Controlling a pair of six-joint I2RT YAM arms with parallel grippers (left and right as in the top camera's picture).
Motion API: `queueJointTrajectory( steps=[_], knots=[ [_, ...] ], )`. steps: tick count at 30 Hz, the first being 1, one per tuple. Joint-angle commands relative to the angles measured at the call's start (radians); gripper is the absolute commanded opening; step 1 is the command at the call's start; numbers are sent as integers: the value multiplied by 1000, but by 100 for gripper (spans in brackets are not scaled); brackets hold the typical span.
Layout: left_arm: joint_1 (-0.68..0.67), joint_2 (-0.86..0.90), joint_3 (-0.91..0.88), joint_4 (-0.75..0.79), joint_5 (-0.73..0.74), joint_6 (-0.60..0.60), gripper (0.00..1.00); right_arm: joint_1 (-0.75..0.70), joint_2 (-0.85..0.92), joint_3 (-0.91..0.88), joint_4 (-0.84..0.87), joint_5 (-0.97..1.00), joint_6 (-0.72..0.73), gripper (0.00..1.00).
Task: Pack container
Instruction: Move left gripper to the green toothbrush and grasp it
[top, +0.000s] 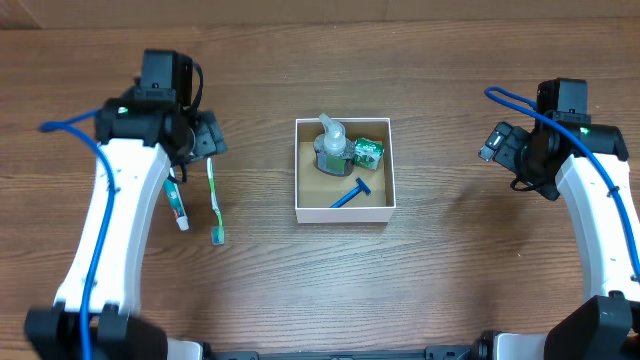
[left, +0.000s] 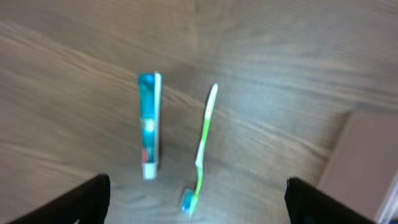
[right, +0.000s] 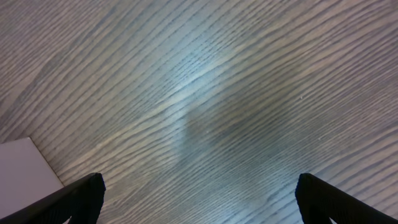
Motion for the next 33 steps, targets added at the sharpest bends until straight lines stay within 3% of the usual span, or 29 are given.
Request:
queueJointTrajectory(
  steps=[1, 8, 18, 21, 23, 27, 30, 33],
  knots=[
    [16, 130, -142, 86, 116, 24, 88, -2, -9, 0, 2, 2, -4, 100],
    [10, 370, -175, 139, 172, 27, 87, -2, -9, 0, -11, 2, -8, 100],
    [10, 441, -177, 189, 233, 61, 86, -2, -9, 0, -12, 2, -8, 100],
    [10, 441, -177, 175, 233, 61, 73, -2, -9, 0, -14, 2, -7, 100],
    [10, 441, -177, 163, 233, 61, 56, -2, -9, 0, -14, 2, -8, 100],
    [9, 441, -177, 143, 234, 61, 31, -2, -9, 0, -21, 2, -7, 100],
    [9, 441, -177, 137, 234, 61, 21, -2, -9, 0, -33, 2, -7, 100],
    [9, 441, -177, 137, 233, 61, 17, -2, -9, 0, -43, 2, -7, 100]
  ],
)
